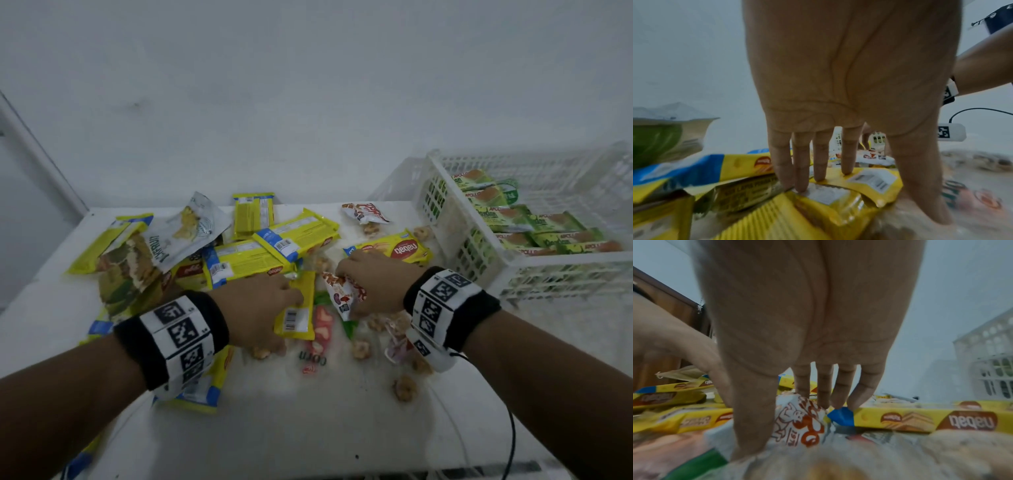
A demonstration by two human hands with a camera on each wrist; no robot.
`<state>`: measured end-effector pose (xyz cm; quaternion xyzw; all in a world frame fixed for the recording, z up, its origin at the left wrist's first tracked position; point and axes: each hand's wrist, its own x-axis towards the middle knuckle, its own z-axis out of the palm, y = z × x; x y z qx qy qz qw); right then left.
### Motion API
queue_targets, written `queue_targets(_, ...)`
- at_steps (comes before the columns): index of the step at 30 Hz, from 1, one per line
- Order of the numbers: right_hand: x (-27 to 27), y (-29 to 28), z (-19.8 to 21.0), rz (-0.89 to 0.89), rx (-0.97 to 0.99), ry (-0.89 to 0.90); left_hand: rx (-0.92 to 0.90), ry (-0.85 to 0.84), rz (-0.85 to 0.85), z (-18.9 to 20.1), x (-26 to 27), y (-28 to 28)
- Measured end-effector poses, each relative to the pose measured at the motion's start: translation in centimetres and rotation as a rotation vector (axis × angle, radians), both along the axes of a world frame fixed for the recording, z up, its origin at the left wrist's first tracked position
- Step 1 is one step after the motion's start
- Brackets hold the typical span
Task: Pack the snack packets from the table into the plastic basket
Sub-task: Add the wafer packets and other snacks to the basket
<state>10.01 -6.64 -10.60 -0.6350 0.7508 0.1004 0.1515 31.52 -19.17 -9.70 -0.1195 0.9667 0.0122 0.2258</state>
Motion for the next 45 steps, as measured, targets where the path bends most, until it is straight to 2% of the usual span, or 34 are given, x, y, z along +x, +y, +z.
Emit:
queue_targets(7, -0.3, 0.8, -0.1, 0.002, -0.086, -0.008, -0.037, 0.075, -0.019, -0.1, 0.6, 0.5)
queue_targets(9, -0.4, 0.9, 0.2, -0.046, -0.128, -0.077, -0.035, 0.078, -0.021, -0.1, 0.8, 0.3)
queue_targets(11, -0.3, 1.0, 0.5, -0.128, -0.209, -0.219, 0.009, 0.076, -0.006, 0.2, 0.9, 0.3)
queue_targets(14, 0.1, 0.7, 0.9, -0.169, -0.318, -0.372, 0.117, 0.241, 0.072, 0.5, 0.5, 0.3)
queue_targets(16, 0.5, 0.3, 0.9, -0.153, -0.299, -0.369, 0.150, 0.360, 0.134, 1.1, -0.3, 0.1)
queue_targets(18, 0.7, -0.1, 0.5, -0.132, -0.241, -0.337, 0.168, 0.366, 0.189, 1.6, -1.1, 0.1)
queue_targets(20, 0.8, -0.3, 0.1, -0.134, -0.235, -0.365, 0.240, 0.402, 0.226, 2.1, -1.5, 0.4)
queue_targets(26, 1.5, -0.9, 1.2, -0.100, -0.419, -0.575, 0.410, 0.726, 0.336, 2.9, -1.7, 0.1)
queue_targets(30, 1.4, -1.2, 2.0, -0.266, -0.494, -0.827, 0.720, 0.880, 0.498, 3.7, -2.0, -0.9)
queue_targets(33, 1.2, -1.4, 1.6, -0.340, -0.595, -0.952, 0.958, 0.905, 0.606, 4.5, -2.3, -0.8)
queue_targets(35, 1.0, -1.5, 1.4, -0.365, -0.677, -0.996, 0.941, 0.886, 0.586, 4.7, -2.4, -1.2)
queue_targets(38, 0.4, -1.3, 1.8, -0.373, -0.822, -1.040, 0.776, 0.860, 0.539, 5.2, -2.5, -1.9)
queue_targets(41, -0.3, -0.9, 2.6, -0.324, -0.878, -0.935, 0.589, 0.879, 0.495, 6.0, -2.8, -2.8)
queue_targets(45, -0.6, -0.9, 3.1, -0.267, -0.851, -0.811, 0.388, 0.779, 0.296, 6.5, -4.3, -3.0)
